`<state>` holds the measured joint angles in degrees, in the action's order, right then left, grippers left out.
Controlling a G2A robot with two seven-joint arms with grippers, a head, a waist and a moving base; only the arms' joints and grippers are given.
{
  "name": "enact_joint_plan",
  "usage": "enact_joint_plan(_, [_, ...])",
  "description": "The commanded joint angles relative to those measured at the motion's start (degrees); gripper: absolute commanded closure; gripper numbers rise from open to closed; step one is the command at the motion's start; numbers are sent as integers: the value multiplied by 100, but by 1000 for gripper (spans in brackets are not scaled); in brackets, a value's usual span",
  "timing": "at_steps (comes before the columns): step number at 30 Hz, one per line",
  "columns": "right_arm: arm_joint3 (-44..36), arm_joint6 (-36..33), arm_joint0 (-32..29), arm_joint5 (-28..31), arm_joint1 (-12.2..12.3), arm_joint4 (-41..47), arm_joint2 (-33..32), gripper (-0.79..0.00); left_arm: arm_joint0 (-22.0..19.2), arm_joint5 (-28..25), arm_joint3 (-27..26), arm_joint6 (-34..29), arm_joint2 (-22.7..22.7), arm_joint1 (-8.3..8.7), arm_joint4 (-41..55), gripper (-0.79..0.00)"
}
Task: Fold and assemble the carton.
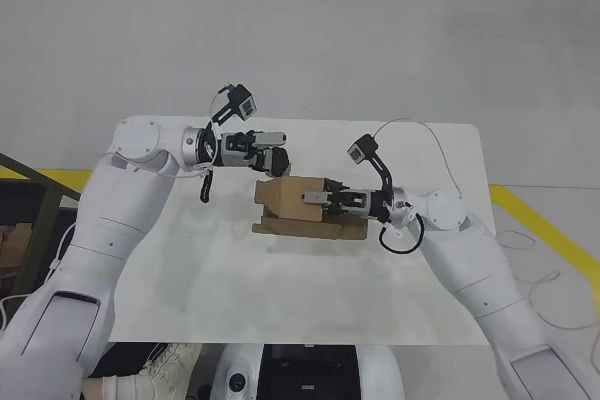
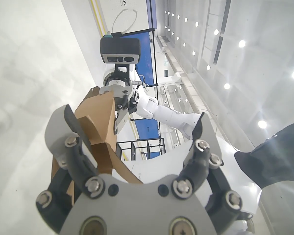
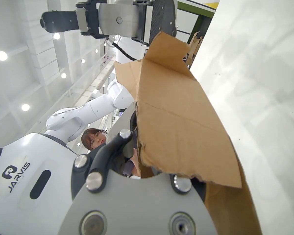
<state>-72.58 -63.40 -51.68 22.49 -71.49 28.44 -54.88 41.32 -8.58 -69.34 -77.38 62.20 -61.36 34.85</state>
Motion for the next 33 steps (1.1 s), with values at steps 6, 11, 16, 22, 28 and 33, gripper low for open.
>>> enact_joint_plan(6, [18, -32, 18, 5, -18, 12, 23, 0, -49, -9, 1, -18, -80, -30, -7, -785])
enact_joint_plan(11, [34, -37, 32, -9, -32, 3, 47, 0, -73, -16, -17, -42, -119, -46, -6, -785])
enact_joint_plan(16, [51, -30, 37, -22, -41, 6, 52, 0, -92, -28, -12, -50, -149, -61, -7, -785])
enact_joint_plan(22, [89, 26, 31, 0, -44, 10, 9, 0, -76, -95, 71, 28, -95, -64, 41, -785])
enact_joint_plan(28, [96, 252, -26, -23, -19, -16, -153, 0, 26, -149, 47, 79, 75, -30, 105, -785])
enact_joint_plan(33, [-11, 475, -95, -104, 4, -222, -234, 0, 142, -143, -83, 68, 191, 7, 90, -785])
